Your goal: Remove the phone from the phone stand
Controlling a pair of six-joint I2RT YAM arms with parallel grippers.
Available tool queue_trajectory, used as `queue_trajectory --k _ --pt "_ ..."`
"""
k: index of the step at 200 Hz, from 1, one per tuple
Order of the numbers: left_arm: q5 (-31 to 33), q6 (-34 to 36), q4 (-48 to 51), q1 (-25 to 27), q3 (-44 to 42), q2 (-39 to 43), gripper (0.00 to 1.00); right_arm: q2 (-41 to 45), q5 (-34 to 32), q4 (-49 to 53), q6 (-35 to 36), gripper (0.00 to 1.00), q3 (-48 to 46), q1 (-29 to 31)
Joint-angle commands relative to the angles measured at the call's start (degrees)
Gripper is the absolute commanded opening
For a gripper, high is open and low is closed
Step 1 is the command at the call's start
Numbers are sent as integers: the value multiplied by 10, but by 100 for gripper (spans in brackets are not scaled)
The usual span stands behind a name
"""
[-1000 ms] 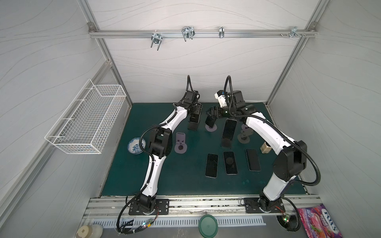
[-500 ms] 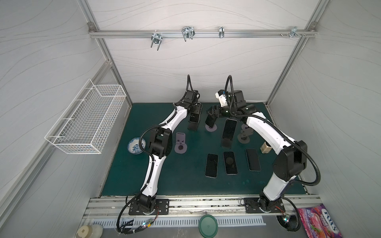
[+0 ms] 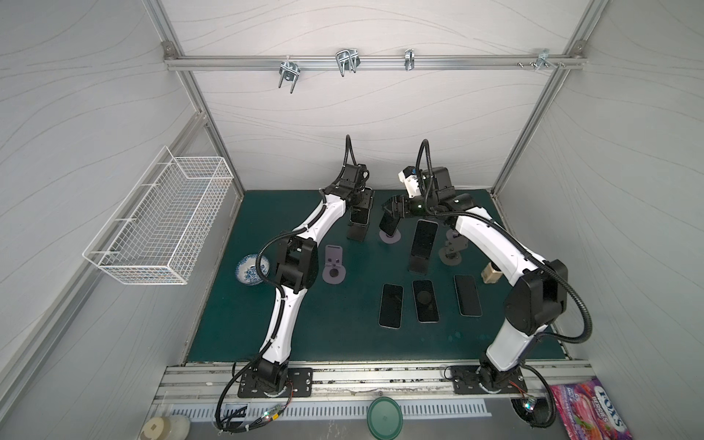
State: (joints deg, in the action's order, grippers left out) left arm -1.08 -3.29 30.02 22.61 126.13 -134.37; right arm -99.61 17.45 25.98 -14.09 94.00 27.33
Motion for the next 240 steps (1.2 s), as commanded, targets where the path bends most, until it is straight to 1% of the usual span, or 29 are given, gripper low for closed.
queue_trajectory --k 1,125,240 --pt "-8 -2 -19 -2 35 6 66 8 10 -6 -3 79 -1 -3" --pt "-10 -11 -6 -4 47 38 64 20 18 -7 -12 79 -1 -2" --pt "-12 -21 3 -4 23 96 64 24 21 -6 -16 79 6 14"
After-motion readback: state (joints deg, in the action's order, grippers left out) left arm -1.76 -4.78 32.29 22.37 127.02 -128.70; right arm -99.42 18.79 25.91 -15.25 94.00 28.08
